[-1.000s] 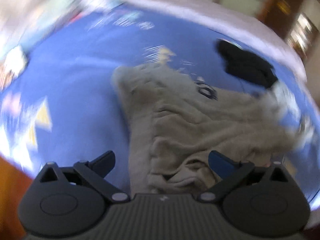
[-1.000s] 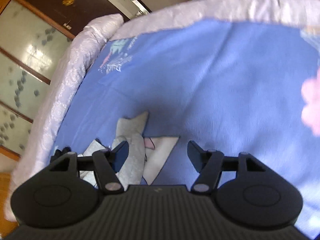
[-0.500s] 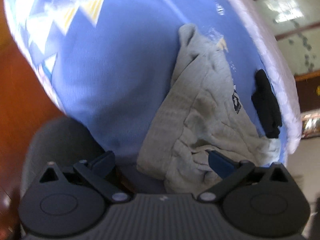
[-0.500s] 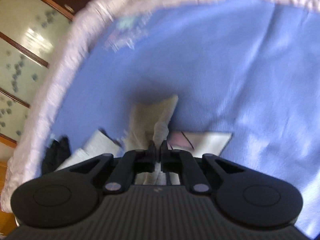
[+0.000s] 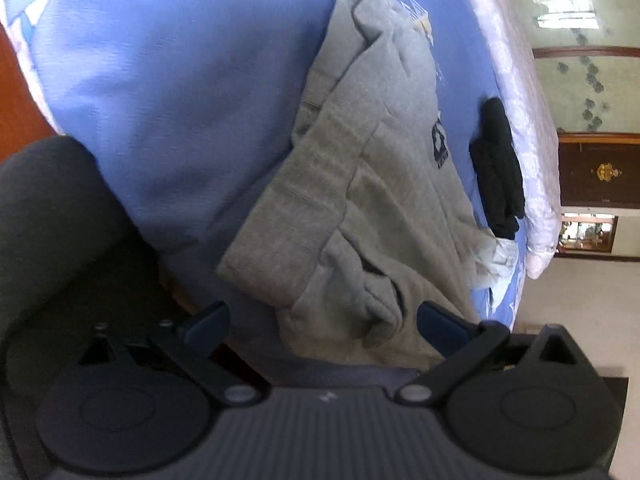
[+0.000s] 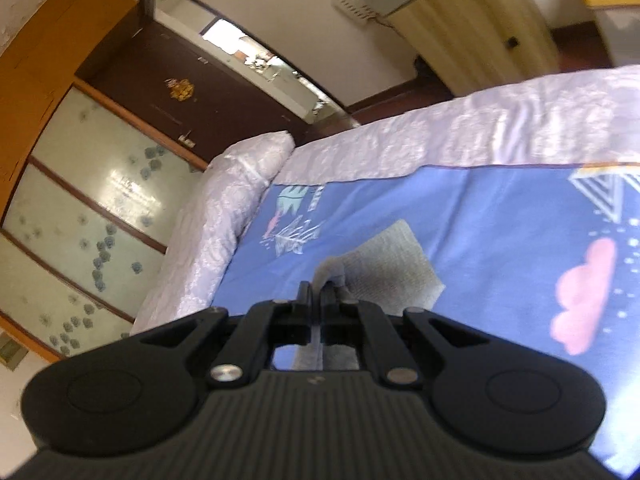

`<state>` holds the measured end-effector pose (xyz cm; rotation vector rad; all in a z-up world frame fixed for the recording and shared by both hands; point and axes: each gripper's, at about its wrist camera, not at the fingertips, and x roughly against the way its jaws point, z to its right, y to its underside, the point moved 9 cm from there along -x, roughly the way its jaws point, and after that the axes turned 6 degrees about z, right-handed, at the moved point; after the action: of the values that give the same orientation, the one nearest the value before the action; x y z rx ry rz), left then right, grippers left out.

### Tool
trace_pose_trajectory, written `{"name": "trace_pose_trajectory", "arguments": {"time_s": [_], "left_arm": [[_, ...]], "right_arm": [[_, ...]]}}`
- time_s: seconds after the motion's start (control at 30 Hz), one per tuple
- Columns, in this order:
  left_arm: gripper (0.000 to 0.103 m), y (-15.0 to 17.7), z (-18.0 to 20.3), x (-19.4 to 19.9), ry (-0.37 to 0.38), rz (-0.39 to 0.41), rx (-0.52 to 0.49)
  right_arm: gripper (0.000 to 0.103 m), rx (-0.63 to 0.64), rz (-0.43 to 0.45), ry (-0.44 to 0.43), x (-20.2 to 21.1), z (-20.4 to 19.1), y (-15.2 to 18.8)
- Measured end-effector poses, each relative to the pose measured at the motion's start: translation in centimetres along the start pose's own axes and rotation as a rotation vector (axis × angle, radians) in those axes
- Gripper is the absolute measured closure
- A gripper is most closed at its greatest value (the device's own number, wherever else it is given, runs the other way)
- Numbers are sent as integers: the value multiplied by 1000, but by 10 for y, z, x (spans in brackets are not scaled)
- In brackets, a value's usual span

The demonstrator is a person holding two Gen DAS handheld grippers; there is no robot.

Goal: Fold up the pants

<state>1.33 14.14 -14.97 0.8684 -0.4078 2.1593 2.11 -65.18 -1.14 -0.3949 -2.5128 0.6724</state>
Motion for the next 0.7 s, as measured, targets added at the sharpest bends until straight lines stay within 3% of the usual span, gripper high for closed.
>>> {"name": "trace_pose_trajectory", "arguments": {"time_s": [0.07, 0.13, 0.2, 0.27, 0.4, 0.5, 0.63, 0.7], "left_arm": [[4, -3, 4, -9, 3, -6, -3], [31, -6, 10, -18, 5, -21, -6], [89, -11, 15, -24, 8, -62, -3], [91, -21, 23, -22, 5, -69, -16], [91, -70, 80, 13, 75, 73, -122], [91, -117, 143, 41, 109, 167, -233], [91, -172, 242, 71, 97, 284, -396], [91, -185, 287, 99, 151, 363, -437]], "right_arm": [[97, -40, 4, -3, 5, 7, -3], [97, -62, 7, -2, 8, 12, -6], [97, -68, 7, 3, 9, 14, -7], [97, -70, 1, 7, 10, 15, -7], [97, -54, -31, 1, 2, 3, -1], [97, -82, -58, -20, -16, -19, 3], [97, -220, -96, -93, -41, -63, -2], [97, -231, -81, -147, -38, -92, -9]]}}
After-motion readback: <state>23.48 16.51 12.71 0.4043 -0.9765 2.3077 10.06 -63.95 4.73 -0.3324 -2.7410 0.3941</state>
